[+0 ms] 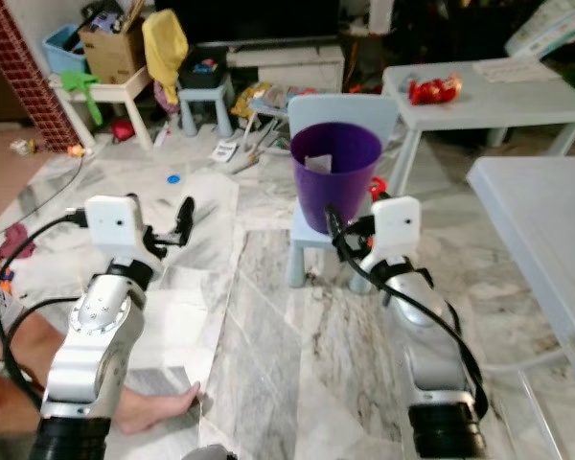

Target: Picking trash to rubbish bin

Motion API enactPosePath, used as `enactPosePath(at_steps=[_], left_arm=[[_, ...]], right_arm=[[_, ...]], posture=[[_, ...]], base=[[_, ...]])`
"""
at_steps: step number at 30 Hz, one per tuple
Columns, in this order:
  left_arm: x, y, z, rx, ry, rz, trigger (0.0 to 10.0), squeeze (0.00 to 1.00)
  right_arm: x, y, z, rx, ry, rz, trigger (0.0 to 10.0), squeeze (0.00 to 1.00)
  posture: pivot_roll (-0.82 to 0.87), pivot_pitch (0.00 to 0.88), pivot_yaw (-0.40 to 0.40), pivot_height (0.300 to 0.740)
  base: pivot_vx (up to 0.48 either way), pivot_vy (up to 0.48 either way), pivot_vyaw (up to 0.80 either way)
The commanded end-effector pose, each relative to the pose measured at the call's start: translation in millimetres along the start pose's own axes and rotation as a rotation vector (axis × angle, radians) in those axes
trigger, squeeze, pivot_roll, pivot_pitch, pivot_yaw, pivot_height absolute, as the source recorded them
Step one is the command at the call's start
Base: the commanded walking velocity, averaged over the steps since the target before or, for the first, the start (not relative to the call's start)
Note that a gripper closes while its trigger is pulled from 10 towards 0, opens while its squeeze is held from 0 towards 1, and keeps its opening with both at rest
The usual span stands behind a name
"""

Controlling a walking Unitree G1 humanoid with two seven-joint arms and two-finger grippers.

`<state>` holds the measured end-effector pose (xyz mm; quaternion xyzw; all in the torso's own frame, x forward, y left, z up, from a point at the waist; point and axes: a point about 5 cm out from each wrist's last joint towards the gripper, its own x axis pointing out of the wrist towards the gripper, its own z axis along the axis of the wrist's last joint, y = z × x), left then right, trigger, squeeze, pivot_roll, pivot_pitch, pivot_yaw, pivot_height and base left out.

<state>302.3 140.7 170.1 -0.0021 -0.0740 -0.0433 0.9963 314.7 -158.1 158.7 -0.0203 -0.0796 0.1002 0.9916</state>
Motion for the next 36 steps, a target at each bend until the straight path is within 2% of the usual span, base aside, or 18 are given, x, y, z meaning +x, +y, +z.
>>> enactPosePath(at_steps=[1, 10, 24, 36], left_arm=[[-0.7, 9.1, 0.1, 0.01, 0.003, 0.019, 10.0, 0.0], [-0.3, 8.4, 0.3, 0.011, 0.001, 0.019, 10.0, 0.0], [0.9, 4.7, 0.9, -0.007, -0.01, 0.018, 10.0, 0.0], [5.4, 1.8, 4.2, -0.046, -0.021, 0.01, 10.0, 0.0]], right_arm=[[2.3, 5.0, 3.7, 0.003, -0.017, 0.012, 10.0, 0.0], [2.5, 5.1, 3.4, 0.006, -0.017, 0.009, 10.0, 0.0], [1.7, 3.2, 3.0, 0.011, -0.013, -0.003, 10.0, 0.0], [0.8, 1.1, 1.6, 0.006, 0.007, -0.012, 10.0, 0.0]], posture=[[0.0, 0.065, 0.016, 0.74], [0.0, 0.064, 0.017, 0.74], [0.0, 0.064, 0.016, 0.74], [-0.01, 0.065, 0.014, 0.74]], base=[[-0.255, 0.0, 0.0], [-0.258, 0.0, 0.0], [0.0, 0.0, 0.0], [0.0, 0.0, -0.72]])
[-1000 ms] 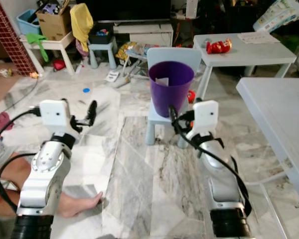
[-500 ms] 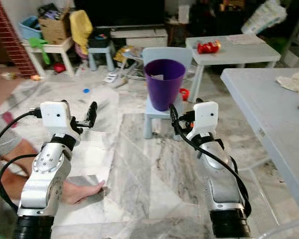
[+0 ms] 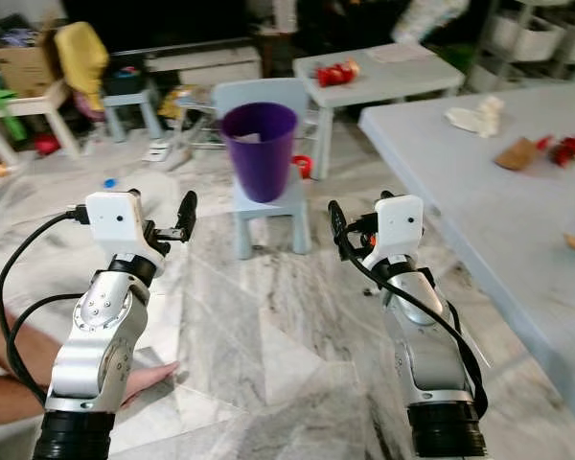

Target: Picking trash to rubbish bin

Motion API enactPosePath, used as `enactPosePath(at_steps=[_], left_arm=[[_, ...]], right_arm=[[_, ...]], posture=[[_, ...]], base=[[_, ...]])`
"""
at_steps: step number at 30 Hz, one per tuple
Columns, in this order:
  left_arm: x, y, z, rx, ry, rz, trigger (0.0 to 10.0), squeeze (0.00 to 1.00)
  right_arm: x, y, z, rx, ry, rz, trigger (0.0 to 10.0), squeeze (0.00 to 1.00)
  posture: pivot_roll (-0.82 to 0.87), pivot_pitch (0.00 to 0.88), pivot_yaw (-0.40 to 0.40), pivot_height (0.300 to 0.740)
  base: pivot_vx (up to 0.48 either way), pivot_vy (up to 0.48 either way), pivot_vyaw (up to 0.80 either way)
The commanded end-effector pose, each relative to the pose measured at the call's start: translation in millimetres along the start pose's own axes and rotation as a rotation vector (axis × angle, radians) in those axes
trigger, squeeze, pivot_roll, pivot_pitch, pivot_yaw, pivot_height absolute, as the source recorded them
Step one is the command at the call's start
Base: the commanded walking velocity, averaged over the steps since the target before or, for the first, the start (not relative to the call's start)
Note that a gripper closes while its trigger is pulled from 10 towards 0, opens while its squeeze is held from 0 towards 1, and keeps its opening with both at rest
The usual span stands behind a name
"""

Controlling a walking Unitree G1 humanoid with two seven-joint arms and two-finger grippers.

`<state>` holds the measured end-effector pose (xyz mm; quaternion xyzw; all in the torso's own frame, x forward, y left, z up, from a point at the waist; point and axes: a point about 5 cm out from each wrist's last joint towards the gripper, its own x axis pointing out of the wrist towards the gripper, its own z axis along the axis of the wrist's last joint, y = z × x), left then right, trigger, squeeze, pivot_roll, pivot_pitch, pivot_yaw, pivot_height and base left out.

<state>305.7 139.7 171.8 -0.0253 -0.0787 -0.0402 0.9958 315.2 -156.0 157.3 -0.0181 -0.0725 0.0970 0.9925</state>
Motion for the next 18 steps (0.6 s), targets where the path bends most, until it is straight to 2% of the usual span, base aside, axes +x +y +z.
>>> enactPosePath(at_steps=[1, 18], left_arm=[[2.0, 2.5, 3.3, -0.002, -0.011, 0.0, 10.0, 0.0], [4.5, 8.3, 3.9, -0.014, -0.016, 0.006, 10.0, 0.0]], right_arm=[[0.0, -1.0, 3.0, 0.0, -0.006, -0.006, 10.0, 0.0], [2.0, -1.5, 3.9, -0.006, -0.003, 0.001, 10.0, 0.0]], posture=[[-0.01, 0.065, 0.014, 0.74], [-0.01, 0.053, 0.009, 0.74]], base=[[0.0, 0.0, -0.8], [0.015, 0.0, -0.8]])
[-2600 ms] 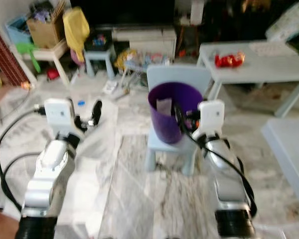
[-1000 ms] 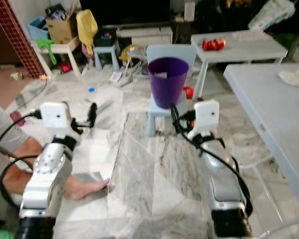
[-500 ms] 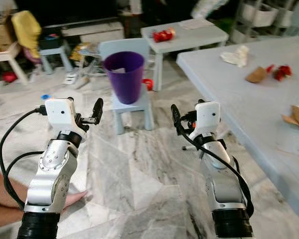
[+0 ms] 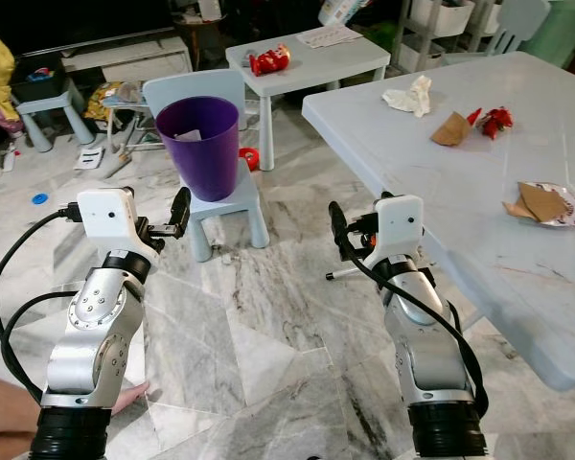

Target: Picking trash to rubbish bin

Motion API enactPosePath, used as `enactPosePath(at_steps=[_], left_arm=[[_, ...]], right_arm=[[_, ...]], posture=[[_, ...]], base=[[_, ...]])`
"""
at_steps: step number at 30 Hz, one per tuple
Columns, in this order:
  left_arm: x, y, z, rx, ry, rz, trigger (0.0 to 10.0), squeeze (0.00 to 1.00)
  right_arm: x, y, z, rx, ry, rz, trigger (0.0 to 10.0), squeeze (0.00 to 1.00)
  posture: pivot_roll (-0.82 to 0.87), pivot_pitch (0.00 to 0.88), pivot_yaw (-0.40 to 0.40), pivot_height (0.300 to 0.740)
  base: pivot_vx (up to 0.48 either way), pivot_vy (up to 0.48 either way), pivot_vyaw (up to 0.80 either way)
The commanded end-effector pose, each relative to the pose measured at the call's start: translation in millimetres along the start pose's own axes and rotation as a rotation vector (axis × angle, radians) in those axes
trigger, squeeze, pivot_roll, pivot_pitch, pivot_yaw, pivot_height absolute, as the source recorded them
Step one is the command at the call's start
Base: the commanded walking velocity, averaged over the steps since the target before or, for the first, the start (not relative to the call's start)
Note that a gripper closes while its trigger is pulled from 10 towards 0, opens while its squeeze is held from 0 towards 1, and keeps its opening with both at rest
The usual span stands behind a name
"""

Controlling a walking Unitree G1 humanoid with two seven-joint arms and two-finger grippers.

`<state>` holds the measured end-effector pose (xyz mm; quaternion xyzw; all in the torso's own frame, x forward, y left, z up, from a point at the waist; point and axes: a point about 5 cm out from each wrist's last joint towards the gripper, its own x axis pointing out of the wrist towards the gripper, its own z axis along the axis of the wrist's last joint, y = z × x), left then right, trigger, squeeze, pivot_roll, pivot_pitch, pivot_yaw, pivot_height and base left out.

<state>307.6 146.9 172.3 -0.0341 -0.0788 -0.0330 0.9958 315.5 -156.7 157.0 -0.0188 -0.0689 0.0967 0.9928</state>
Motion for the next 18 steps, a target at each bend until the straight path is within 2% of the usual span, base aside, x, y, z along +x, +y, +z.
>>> enactPosePath(at_steps=[1, 11, 18], left_arm=[[3.2, 0.9, 3.3, 0.002, -0.015, -0.011, 10.0, 0.0], [2.8, 2.6, 2.6, 0.005, -0.008, -0.003, 10.0, 0.0], [2.6, 3.8, 1.3, 0.002, -0.003, 0.008, 10.0, 0.0]], right_arm=[[2.1, -0.6, 4.4, -0.005, -0.011, 0.002, 10.0, 0.0], [2.9, 1.1, 3.7, -0.002, -0.011, 0.003, 10.0, 0.0], [2.5, 1.8, 2.9, -0.001, -0.011, 0.002, 10.0, 0.0]], posture=[[-0.01, 0.052, 0.009, 0.74], [0.0, 0.054, 0.012, 0.74], [0.0, 0.054, 0.015, 0.74]], base=[[0.296, 0.0, -0.8], [0.375, 0.0, -0.8], [0.0, 0.0, -0.8]])
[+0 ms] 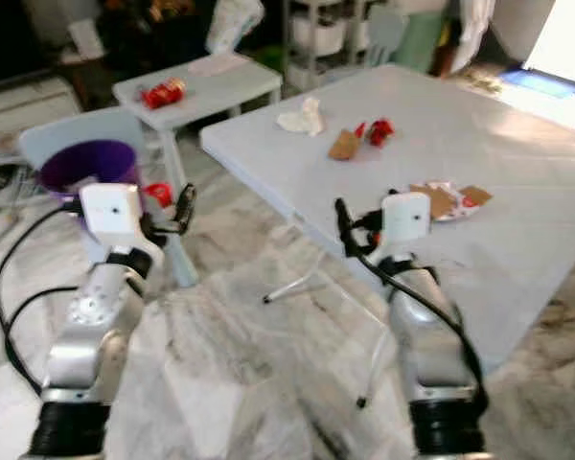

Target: Picking trash to rubbish bin

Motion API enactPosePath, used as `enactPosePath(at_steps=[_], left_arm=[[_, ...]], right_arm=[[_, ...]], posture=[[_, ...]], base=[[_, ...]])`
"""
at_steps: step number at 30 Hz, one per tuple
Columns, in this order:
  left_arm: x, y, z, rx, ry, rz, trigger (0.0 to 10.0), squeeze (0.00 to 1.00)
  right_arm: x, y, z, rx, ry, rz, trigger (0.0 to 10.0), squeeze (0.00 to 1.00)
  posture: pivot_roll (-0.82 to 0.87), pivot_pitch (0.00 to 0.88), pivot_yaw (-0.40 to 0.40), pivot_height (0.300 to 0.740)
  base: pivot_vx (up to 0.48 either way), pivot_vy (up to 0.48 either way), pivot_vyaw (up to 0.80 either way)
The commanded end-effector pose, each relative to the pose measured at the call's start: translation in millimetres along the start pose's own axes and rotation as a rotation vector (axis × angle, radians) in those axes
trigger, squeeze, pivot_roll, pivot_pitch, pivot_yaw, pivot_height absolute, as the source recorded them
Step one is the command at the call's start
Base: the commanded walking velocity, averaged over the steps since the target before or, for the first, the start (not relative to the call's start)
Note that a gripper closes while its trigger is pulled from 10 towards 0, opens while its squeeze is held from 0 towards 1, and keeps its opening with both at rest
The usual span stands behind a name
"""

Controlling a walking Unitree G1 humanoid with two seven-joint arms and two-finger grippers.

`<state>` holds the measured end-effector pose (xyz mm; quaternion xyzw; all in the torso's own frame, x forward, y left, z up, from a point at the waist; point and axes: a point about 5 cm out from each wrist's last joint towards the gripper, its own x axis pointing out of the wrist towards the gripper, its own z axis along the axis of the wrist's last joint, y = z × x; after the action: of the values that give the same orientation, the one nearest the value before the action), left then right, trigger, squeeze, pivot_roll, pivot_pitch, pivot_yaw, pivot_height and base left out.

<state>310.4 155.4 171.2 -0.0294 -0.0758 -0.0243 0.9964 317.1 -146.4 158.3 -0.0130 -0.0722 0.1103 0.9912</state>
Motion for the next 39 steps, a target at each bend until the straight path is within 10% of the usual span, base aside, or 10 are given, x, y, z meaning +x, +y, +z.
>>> enactPosePath(at_steps=[1, 18, 39], left_arm=[[0.4, -5.0, 2.2, -0.008, -0.009, -0.009, 10.0, 0.0], [0.9, -5.8, 3.3, -0.017, -0.01, -0.009, 10.0, 0.0], [1.6, -4.3, 3.4, -0.03, -0.015, -0.01, 10.0, 0.0]], right_arm=[[-1.5, -7.9, 1.7, -0.014, -0.002, -0.025, 10.0, 0.0], [-1.9, -6.7, 1.0, -0.004, -0.007, -0.026, 10.0, 0.0], [-3.1, -7.9, 1.6, -0.01, -0.014, -0.023, 10.0, 0.0]], posture=[[0.0, 0.054, 0.015, 0.74], [0.0, 0.057, 0.019, 0.74], [0.0, 0.058, 0.02, 0.74]], base=[[0.0, 0.0, -0.8], [0.0, 0.0, -0.79], [0.011, 0.163, 0.0]])
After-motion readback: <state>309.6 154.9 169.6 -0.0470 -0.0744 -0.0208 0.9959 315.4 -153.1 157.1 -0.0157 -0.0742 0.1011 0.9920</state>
